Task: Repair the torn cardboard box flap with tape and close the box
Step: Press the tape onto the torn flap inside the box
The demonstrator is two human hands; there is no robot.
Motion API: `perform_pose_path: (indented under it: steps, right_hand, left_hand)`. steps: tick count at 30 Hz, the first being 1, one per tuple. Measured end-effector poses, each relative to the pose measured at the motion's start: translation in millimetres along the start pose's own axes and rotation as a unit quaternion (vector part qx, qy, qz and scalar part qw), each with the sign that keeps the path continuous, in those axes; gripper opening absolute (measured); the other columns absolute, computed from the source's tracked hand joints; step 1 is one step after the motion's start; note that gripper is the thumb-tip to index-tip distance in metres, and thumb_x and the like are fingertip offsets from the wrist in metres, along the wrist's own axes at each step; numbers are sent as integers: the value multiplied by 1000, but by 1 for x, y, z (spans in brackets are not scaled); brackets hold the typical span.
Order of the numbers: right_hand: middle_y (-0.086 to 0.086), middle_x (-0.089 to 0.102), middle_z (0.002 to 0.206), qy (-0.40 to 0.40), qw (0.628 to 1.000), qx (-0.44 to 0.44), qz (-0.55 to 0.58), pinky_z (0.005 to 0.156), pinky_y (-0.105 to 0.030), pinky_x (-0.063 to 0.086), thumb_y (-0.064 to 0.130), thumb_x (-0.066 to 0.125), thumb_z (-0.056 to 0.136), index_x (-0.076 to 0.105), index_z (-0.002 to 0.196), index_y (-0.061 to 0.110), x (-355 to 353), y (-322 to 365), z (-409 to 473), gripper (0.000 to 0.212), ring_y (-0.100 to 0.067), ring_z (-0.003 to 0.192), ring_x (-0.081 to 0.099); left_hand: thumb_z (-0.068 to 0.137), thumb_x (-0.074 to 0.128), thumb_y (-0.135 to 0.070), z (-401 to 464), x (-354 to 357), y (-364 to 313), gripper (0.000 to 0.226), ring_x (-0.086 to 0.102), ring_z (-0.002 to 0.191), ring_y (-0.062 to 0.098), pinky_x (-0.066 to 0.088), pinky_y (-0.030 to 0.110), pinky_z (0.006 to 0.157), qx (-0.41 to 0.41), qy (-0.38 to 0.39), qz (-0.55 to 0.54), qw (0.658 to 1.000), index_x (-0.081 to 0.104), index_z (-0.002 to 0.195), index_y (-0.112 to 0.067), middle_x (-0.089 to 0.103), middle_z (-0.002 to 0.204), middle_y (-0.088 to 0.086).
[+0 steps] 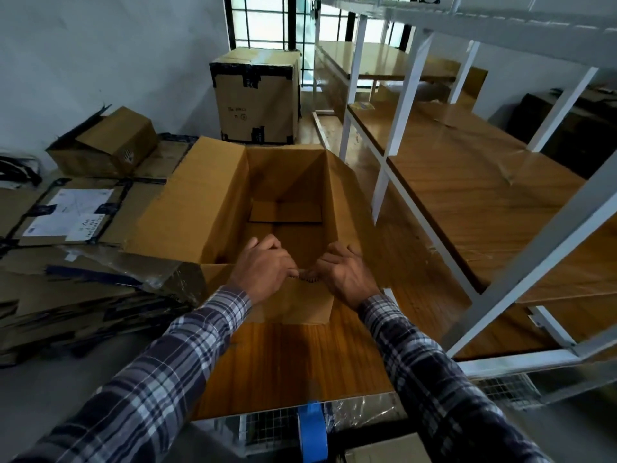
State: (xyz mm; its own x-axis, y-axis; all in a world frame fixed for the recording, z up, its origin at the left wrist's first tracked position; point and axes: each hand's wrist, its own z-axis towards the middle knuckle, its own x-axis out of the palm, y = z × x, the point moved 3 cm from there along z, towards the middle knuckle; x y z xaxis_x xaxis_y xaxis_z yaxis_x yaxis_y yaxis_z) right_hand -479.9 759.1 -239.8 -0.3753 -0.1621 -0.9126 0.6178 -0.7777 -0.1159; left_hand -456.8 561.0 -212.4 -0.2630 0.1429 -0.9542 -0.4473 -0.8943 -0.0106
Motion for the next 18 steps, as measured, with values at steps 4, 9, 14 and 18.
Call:
perform_pose_path:
  steps: [4, 9, 14, 18]
  right_hand:
    - [3, 75, 108, -17, 1000, -9, 9, 87, -47, 48, 29, 72, 93, 75, 106, 23, 4, -7, -5, 15, -29, 121, 56]
    - [7, 75, 109, -34, 998, -3, 50, 88, -47, 42, 32, 63, 97, 76, 106, 27, 8, -12, -10, 17, -28, 121, 55]
    - [6, 74, 103, -67, 995, -1, 77, 86, -43, 33, 25, 73, 93, 75, 101, 26, 8, -18, -16, 8, -26, 117, 55]
    - [4, 74, 99, -70, 995, 2, 74, 85, -42, 31, 25, 70, 95, 73, 98, 23, 5, -21, -19, 5, -25, 112, 55]
  left_hand:
    - [98, 53, -48, -2, 3, 13, 30, 47, 116, 15, 37, 41, 93, -3, -3, -15, 1000, 79, 106, -34, 73, 111, -19]
    - [97, 54, -51, -2, 4, 22, 32, 48, 111, 13, 33, 37, 85, 8, -28, -23, 999, 80, 98, -34, 74, 104, -20]
    - [97, 60, -47, -4, 5, 27, 23, 48, 111, 12, 32, 36, 85, 15, -31, -43, 998, 80, 98, -35, 73, 105, -22]
    - [96, 60, -47, -5, 4, 31, 23, 49, 112, 12, 33, 38, 87, 13, -36, -51, 998, 80, 98, -35, 73, 105, -21]
